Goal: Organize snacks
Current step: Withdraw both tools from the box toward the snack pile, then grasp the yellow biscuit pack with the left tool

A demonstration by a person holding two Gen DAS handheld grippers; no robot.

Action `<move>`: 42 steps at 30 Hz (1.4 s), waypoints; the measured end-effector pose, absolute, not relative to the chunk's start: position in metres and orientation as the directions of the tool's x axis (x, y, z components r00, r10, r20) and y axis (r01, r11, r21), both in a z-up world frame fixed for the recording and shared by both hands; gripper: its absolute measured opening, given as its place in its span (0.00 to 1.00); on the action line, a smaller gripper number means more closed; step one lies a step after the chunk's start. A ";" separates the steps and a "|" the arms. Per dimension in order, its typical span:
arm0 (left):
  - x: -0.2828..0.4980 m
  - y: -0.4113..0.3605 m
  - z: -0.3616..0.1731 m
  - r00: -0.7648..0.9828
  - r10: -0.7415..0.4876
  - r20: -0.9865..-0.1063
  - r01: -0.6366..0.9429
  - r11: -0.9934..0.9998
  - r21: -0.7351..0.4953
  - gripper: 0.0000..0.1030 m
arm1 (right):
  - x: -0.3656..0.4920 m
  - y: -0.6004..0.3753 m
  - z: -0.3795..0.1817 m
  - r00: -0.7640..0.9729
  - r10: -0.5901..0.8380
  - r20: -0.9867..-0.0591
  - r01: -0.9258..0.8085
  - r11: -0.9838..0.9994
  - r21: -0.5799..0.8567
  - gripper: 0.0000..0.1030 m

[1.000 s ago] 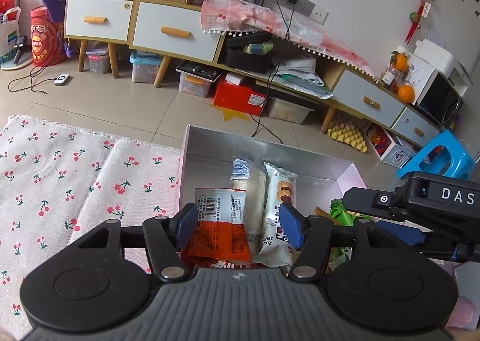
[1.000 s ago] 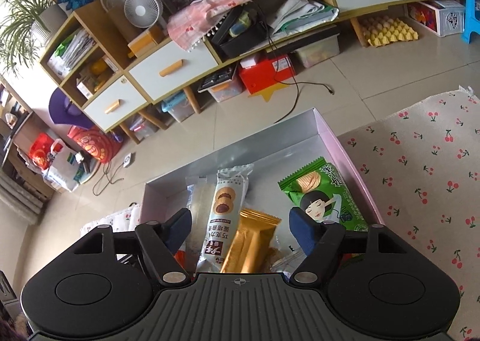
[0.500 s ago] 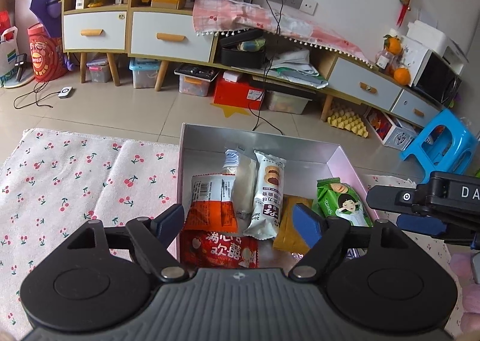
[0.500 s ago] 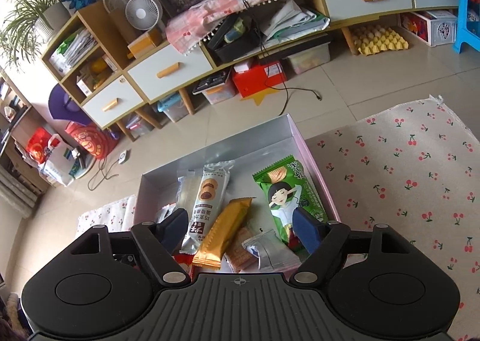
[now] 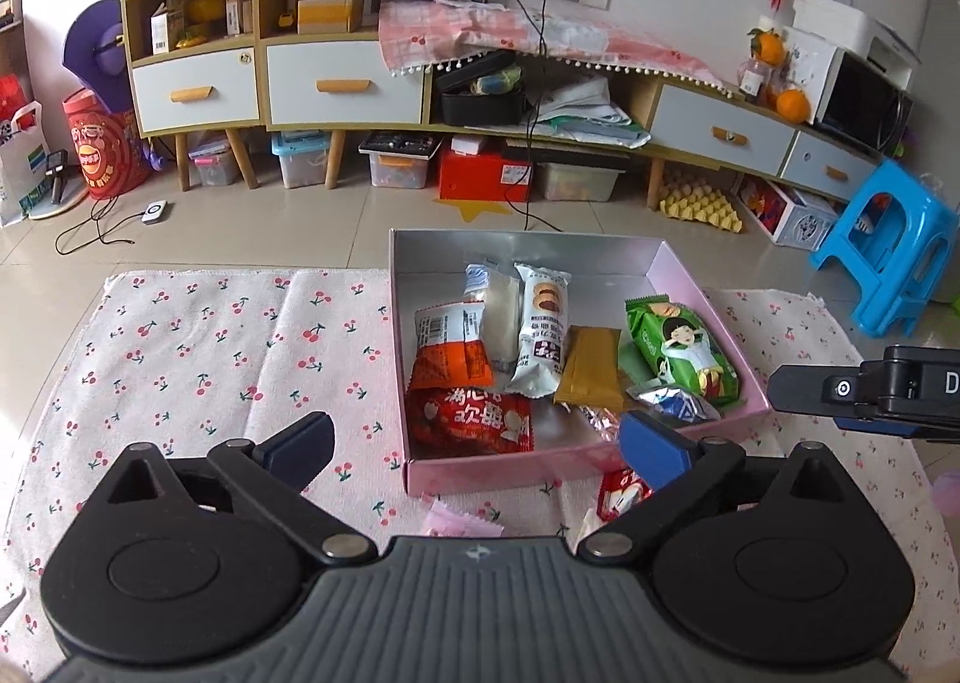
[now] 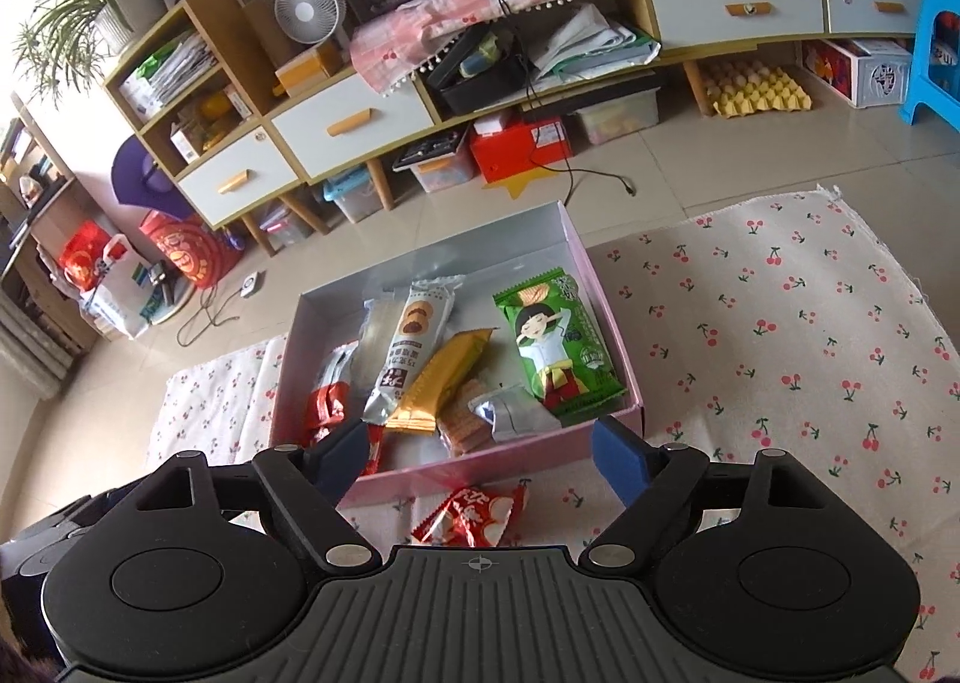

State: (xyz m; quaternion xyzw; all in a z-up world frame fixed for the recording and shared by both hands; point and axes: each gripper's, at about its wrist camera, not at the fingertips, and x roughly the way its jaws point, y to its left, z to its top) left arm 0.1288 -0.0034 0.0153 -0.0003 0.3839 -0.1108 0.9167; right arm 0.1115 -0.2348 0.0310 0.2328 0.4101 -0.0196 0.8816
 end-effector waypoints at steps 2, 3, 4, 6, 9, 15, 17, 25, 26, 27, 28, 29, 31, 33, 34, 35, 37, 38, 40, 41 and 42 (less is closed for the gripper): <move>0.121 -0.004 0.016 0.678 -0.175 -0.714 0.205 0.978 -0.044 0.99 | 0.105 -0.233 0.033 0.660 0.158 -0.735 0.217 0.896 0.388 0.81; 0.118 -0.003 0.016 0.679 -0.163 -0.716 0.206 0.978 -0.028 0.99 | 0.101 -0.231 0.034 0.659 0.157 -0.735 0.212 0.899 0.383 0.84; 0.114 -0.002 0.017 0.680 -0.151 -0.718 0.205 0.979 -0.011 0.99 | 0.097 -0.230 0.035 0.661 0.154 -0.735 0.208 0.903 0.377 0.88; 0.109 0.000 0.018 0.681 -0.138 -0.719 0.205 0.979 0.007 0.99 | 0.088 -0.227 0.037 0.668 0.149 -0.730 0.193 0.911 0.363 0.90; 0.099 0.004 0.018 0.678 -0.129 -0.723 0.203 0.979 0.016 0.99 | 0.078 -0.223 0.039 0.668 0.150 -0.729 0.170 0.923 0.345 0.90; 0.084 0.010 0.010 0.665 -0.135 -0.735 0.210 0.978 0.010 0.99 | 0.061 -0.218 0.034 0.670 0.136 -0.730 0.144 0.941 0.307 0.90; 0.079 0.012 0.006 0.665 -0.139 -0.734 0.211 0.977 0.006 0.99 | 0.055 -0.219 0.029 0.671 0.129 -0.730 0.139 0.945 0.295 0.91; 0.056 0.017 -0.014 0.660 -0.143 -0.738 0.228 0.974 0.015 0.99 | 0.037 -0.219 0.004 0.647 0.095 -0.756 0.139 0.961 0.239 0.91; 0.053 0.017 -0.015 0.659 -0.146 -0.738 0.239 0.971 0.020 0.99 | 0.034 -0.219 0.001 0.647 0.095 -0.757 0.134 0.963 0.235 0.91; 0.051 0.016 -0.017 0.656 -0.149 -0.740 0.248 0.968 0.025 0.99 | 0.032 -0.220 -0.001 0.643 0.095 -0.760 0.129 0.965 0.230 0.91; 0.048 0.016 -0.018 0.652 -0.156 -0.742 0.261 0.965 0.027 0.99 | 0.030 -0.220 -0.004 0.638 0.095 -0.764 0.123 0.967 0.222 0.91; 0.045 0.015 -0.021 0.647 -0.166 -0.744 0.275 0.961 0.025 0.99 | 0.027 -0.220 -0.006 0.633 0.093 -0.768 0.115 0.970 0.213 0.91; 0.041 0.014 -0.024 0.634 -0.187 -0.750 0.297 0.955 0.013 0.99 | 0.023 -0.220 -0.012 0.622 0.087 -0.778 0.096 0.978 0.187 0.91; 0.036 0.012 -0.029 0.616 -0.212 -0.758 0.323 0.946 -0.002 0.99 | 0.018 -0.218 -0.018 0.608 0.073 -0.790 0.073 0.986 0.147 0.91; 0.034 0.010 -0.031 0.609 -0.226 -0.760 0.336 0.942 -0.010 0.99 | 0.016 -0.217 -0.021 0.603 0.064 -0.795 0.065 0.990 0.128 0.91; 0.031 0.007 -0.033 0.599 -0.250 -0.761 0.358 0.933 -0.024 0.99 | 0.014 -0.216 -0.023 0.598 0.055 -0.800 0.053 0.993 0.108 0.91; 0.027 0.002 -0.036 0.575 -0.304 -0.759 0.410 0.911 -0.055 0.99 | 0.009 -0.214 -0.026 0.593 0.045 -0.804 0.033 0.996 0.080 0.91; 0.024 -0.003 -0.038 0.561 -0.341 -0.754 0.445 0.893 -0.072 0.99 | 0.007 -0.213 -0.027 0.592 0.042 -0.805 0.024 0.997 0.069 0.91; 0.019 -0.011 -0.039 0.544 -0.391 -0.742 0.502 0.861 -0.086 0.98 | 0.004 -0.213 -0.028 0.591 0.045 -0.805 0.010 0.998 0.063 0.91; 0.017 -0.014 -0.039 0.539 -0.410 -0.736 0.526 0.846 -0.086 0.95 | 0.002 -0.213 -0.028 0.591 0.048 -0.806 0.007 0.998 0.064 0.91; 0.016 -0.017 -0.040 0.533 -0.427 -0.730 0.547 0.832 -0.087 0.93 | 0.002 -0.214 -0.028 0.590 0.051 -0.805 0.004 0.998 0.066 0.91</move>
